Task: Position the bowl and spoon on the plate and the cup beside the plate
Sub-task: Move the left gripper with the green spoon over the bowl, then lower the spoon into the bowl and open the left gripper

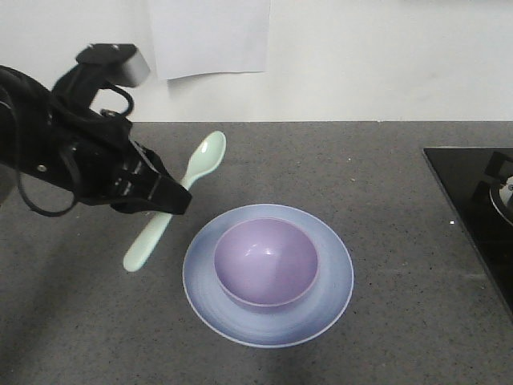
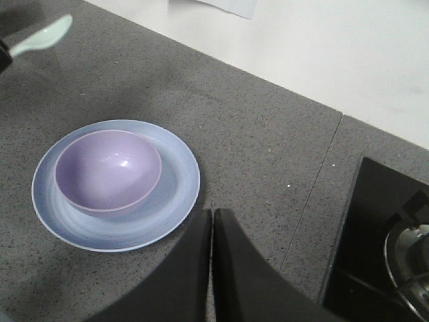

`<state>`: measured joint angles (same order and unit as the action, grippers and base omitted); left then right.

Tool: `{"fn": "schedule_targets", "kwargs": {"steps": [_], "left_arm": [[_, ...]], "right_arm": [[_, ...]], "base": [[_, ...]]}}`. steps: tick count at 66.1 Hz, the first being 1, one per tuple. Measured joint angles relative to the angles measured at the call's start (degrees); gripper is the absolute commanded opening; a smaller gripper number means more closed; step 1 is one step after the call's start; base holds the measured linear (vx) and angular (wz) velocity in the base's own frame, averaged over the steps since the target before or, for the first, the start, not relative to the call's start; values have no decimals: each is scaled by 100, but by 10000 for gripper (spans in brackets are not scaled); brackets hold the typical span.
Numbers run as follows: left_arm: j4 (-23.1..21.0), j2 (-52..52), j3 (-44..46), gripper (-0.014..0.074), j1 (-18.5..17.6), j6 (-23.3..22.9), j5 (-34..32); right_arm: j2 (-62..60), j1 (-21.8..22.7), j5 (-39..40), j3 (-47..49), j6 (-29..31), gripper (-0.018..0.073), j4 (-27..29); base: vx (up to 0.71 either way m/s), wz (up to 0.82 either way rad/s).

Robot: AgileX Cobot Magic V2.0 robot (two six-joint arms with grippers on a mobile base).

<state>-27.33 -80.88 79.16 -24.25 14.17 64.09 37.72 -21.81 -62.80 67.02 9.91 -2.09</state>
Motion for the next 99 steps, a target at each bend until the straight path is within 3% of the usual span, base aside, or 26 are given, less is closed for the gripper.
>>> {"fn": "schedule_targets", "kwargs": {"steps": [14, 23, 47, 78, 99], "left_arm": [[240, -569, 0, -7, -690, -291, -101], [265, -887, 0, -7, -863, -405, -365], [272, -1176, 0, -6, -879, -423, -901], [272, -1176, 0, 17, -879, -423, -927], [272, -1176, 0, 107, -879, -423, -897]], "right_arm": [[-230, 0, 295, -403, -84, -5, -18], [-245, 0, 344, -414, -90, -5, -18], [-245, 0, 367, -414, -101, -5, -22], [-245, 0, 367, -414, -101, -5, -148], [-245, 0, 367, -414, -128, -5, -148]], "base": [[0, 0], [0, 0], [0, 0], [0, 0], [0, 0]]}}
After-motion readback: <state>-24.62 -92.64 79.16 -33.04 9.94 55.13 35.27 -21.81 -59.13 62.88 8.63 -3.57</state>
